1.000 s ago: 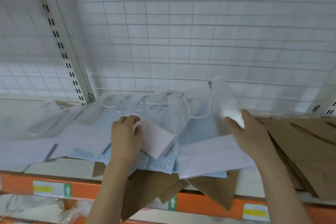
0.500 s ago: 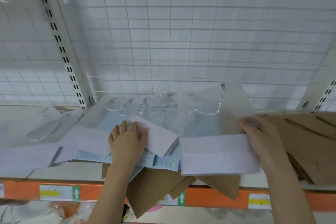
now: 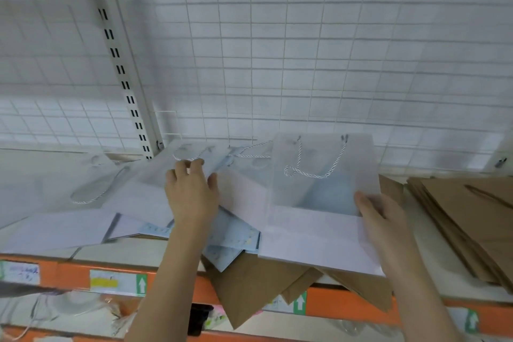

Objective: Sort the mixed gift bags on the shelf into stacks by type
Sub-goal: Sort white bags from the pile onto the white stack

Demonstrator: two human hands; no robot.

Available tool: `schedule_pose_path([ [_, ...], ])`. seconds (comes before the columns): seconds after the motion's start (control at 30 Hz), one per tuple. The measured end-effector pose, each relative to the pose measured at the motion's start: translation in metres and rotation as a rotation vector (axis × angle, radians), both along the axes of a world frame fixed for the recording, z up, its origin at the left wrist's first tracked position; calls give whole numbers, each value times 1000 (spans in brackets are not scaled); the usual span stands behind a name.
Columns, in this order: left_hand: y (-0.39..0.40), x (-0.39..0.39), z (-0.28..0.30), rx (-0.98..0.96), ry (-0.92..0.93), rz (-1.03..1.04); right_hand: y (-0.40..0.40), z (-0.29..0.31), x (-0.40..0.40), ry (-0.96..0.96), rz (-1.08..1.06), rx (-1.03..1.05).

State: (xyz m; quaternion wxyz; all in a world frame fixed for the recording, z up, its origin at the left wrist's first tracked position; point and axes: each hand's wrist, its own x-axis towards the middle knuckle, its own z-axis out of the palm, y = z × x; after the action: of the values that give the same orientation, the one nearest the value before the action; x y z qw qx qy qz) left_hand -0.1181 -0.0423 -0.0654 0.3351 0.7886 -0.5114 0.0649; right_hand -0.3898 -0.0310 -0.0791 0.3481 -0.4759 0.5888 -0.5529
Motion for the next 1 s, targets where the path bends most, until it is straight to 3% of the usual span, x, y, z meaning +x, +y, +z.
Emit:
schedule_pose_path([
  [0.17, -9, 31, -9, 527, 72, 55, -4, -2, 11, 2, 27, 13],
  [0.27, -8, 32, -10, 508, 18, -9, -6, -5, 13, 28, 43, 27],
  [0.43, -1, 20, 9, 482, -226, 9, -3, -7, 19, 9, 36, 41],
  [0.53, 7, 14, 26, 266, -204, 78, -2, -8, 19, -8, 22, 26],
  [0.7, 24, -11, 51, -344, -182, 46, -1, -3, 12, -39, -35, -42],
  [0.87, 30, -44, 60, -568, -101, -65, 1, 2, -14, -45, -114, -85],
  [1.0, 32, -86, 58, -600, 60, -197, 2, 8, -47, -138, -185, -138],
])
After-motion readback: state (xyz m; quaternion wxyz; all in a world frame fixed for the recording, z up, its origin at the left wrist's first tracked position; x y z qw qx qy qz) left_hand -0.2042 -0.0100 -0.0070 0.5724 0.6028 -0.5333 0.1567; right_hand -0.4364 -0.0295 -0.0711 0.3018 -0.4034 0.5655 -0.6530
